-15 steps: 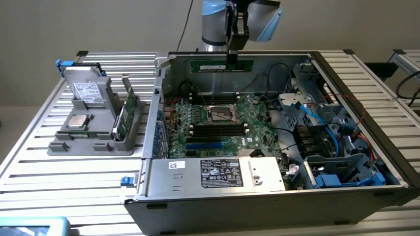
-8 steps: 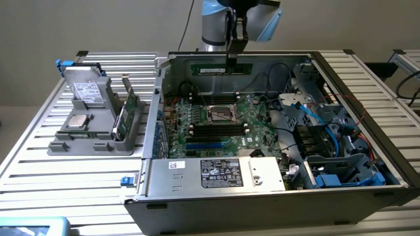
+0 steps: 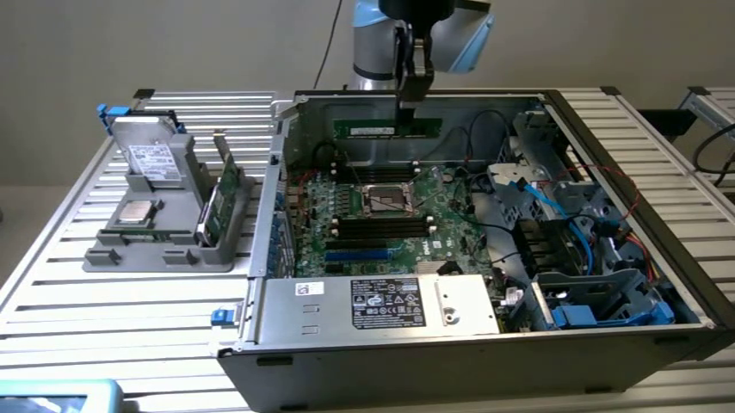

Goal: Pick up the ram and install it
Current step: 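Insert the ram into the slot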

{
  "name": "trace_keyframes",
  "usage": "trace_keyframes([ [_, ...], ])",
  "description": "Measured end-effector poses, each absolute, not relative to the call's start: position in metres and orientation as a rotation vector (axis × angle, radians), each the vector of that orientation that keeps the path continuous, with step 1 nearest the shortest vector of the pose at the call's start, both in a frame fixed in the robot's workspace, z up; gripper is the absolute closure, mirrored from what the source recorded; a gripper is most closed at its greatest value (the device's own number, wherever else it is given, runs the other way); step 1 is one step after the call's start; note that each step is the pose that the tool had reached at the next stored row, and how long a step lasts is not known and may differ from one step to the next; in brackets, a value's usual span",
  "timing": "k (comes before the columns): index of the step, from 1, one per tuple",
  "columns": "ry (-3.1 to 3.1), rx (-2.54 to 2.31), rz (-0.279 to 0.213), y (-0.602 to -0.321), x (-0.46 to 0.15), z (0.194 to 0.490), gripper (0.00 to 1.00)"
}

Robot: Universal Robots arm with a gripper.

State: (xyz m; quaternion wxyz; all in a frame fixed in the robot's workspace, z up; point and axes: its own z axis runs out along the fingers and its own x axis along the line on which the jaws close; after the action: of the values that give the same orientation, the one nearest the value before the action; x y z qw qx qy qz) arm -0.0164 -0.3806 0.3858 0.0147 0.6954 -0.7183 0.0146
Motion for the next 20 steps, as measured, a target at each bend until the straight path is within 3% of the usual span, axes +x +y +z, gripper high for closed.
trace_keyframes([
  [20, -2.236, 2.164, 0.046, -0.381, -0.015, 0.350, 0.88],
])
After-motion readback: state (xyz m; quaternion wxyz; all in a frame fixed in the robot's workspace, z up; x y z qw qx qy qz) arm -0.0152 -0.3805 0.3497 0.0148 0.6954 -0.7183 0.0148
